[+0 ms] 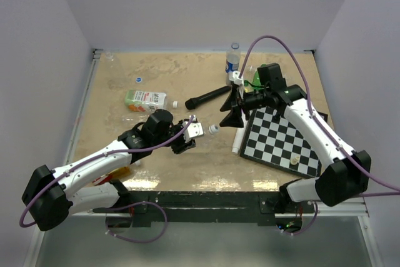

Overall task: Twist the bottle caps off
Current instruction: Unscrew the bottle cap from the plastic bottle.

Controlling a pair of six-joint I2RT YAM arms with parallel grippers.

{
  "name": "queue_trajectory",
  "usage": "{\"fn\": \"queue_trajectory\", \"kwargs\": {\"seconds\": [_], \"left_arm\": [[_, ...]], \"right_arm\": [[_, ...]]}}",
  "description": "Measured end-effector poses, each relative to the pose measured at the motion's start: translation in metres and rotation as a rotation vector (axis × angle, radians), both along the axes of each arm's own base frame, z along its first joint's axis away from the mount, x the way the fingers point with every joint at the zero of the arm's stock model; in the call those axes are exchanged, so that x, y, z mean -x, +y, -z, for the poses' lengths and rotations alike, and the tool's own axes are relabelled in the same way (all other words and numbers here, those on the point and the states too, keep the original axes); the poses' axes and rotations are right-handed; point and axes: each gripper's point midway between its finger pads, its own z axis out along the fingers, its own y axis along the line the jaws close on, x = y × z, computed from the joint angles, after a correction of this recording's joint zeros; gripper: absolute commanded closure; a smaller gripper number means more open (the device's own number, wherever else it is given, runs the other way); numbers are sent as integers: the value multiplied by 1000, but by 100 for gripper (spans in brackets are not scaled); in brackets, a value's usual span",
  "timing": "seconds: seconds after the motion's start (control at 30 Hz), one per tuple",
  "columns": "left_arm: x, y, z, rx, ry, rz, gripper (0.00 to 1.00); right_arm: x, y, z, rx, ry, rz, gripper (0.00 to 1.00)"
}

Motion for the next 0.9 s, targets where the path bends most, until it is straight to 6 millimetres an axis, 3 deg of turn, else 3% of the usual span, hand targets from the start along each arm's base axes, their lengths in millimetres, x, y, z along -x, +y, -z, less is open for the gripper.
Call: {"fn": "queue_trajectory", "kwargs": {"seconds": [0.17,0.47,0.9], "left_arm": [[-1,1,0,-3,-3,-7,99],[-4,3,1,-11,-11,-23,100],[-8,5,1,-21,-21,-45,100]], "right_arm": [[3,13,19,23,58,-40,31],[14,23,24,42,58,-72,34],[14,27,32,74,65,-70,48]]}}
